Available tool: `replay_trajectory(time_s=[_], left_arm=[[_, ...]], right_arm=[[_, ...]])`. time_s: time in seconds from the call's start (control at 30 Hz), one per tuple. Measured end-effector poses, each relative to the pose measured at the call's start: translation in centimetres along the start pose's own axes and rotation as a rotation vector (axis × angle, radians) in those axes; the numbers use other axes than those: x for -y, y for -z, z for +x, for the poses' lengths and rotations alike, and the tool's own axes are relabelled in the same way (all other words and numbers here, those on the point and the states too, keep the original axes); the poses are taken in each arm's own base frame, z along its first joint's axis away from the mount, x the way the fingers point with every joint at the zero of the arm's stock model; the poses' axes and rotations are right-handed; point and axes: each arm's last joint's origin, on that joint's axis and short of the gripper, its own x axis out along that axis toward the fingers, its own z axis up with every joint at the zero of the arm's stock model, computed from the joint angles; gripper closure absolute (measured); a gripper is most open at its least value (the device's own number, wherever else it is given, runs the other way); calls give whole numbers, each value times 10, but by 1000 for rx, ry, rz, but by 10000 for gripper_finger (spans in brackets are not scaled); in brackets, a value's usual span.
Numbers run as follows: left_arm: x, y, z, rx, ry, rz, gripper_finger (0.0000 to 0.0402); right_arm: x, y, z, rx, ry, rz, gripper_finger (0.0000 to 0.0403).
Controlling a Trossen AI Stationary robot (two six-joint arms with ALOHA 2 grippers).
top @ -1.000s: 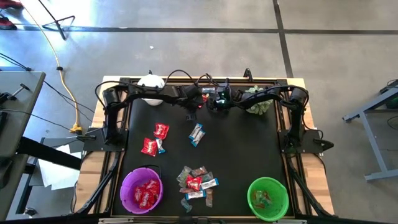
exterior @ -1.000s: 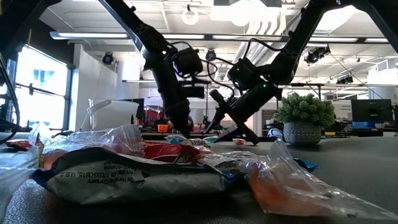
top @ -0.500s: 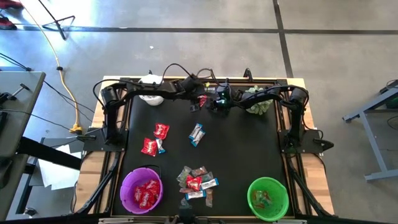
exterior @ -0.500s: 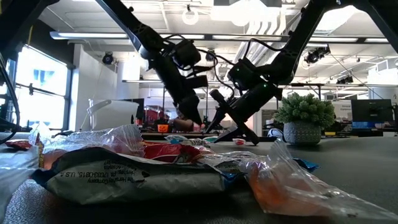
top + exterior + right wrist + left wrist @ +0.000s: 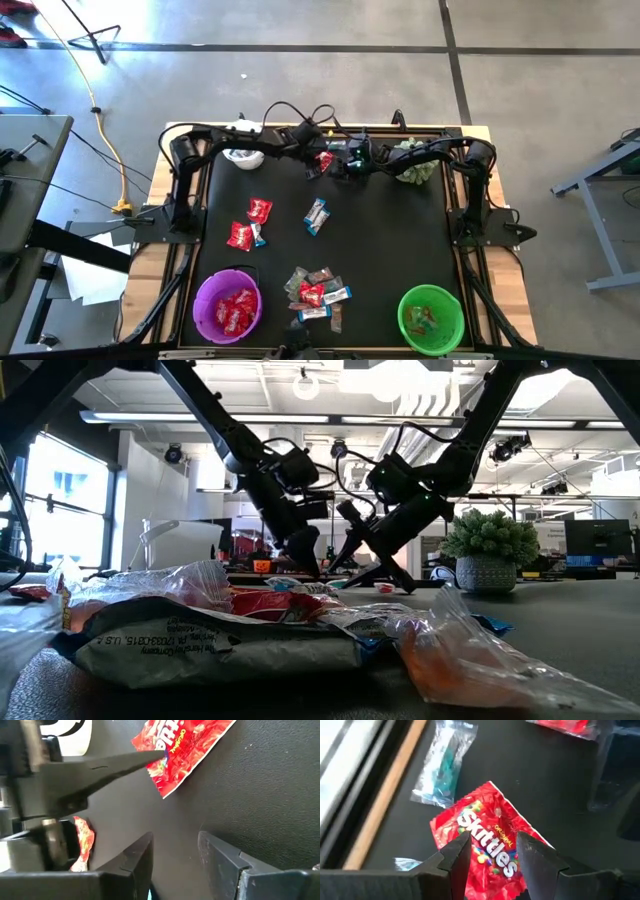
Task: Sort candy
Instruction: Put the red candy into the violet bucket
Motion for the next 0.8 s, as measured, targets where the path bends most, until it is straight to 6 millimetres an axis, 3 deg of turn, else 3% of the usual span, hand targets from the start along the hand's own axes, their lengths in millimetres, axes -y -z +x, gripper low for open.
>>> replay_trajectory(time_s=[0.13,0.8], left_arm=[[1,5,7,-29,-3,-1,254],[0,5,3,-119,-5,-63,266]], right_arm=[[0,0,0,-3,-4,7,252],[-9,-1,0,-68,-130,13,252]])
